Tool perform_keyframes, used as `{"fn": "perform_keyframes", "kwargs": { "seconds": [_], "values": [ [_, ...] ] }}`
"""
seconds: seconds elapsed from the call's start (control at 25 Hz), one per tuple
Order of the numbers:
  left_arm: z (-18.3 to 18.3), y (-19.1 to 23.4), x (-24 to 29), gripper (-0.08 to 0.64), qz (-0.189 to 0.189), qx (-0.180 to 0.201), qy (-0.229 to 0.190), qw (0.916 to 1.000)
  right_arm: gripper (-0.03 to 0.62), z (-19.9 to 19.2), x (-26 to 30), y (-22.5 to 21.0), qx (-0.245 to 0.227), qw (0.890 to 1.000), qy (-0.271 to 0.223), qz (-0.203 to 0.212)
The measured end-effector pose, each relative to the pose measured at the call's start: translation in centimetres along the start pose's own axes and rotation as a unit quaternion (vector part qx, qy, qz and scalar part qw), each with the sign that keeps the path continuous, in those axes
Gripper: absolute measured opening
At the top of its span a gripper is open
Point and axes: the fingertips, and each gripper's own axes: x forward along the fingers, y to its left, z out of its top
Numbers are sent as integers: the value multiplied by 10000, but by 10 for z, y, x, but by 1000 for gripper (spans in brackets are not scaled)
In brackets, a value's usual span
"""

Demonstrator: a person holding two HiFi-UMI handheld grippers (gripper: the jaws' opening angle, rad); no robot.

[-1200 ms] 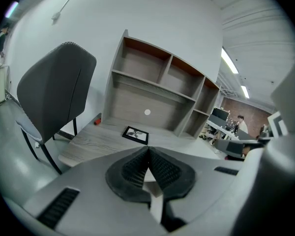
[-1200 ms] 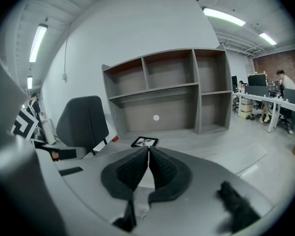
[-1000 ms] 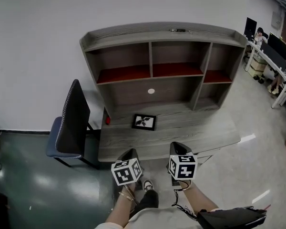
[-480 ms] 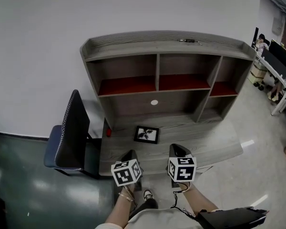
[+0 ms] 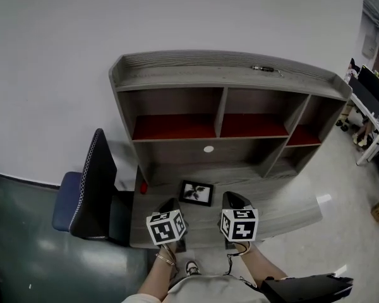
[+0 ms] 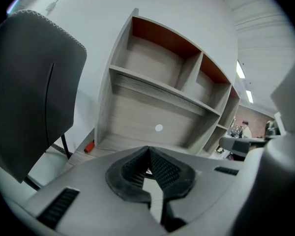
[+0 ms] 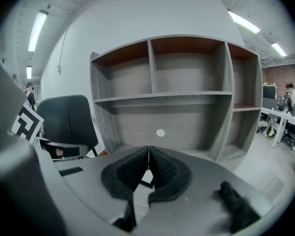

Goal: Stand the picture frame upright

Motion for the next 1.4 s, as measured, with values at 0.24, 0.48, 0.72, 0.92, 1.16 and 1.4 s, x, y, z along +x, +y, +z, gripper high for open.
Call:
{"fn": "perform_keyframes", "kwargs": {
  "seconds": [0.24,0.48,0.72,0.92,1.16,1.4],
  "values": [
    [27,10,33,12,-23,18,-34,10000,32,18,36,1,58,10000,0,52],
    [42,13,60,12,-77,-18,-34,10000,32,32,63,-5,29,10000,31,16],
    [36,15,80,12,-19,-71,151,9999,32,28,80,-12,104,9998,137,47],
    [20,10,93,12,150,-129,328,9993,32,12,95,-28,139,9990,390,160],
    [5,-2,102,12,612,-475,319,9965,32,9,115,-48,-173,9960,603,632],
    [-17,-7,99,12,1113,-826,327,9898,32,6,132,-56,-444,9894,773,1149]
  ]
}}
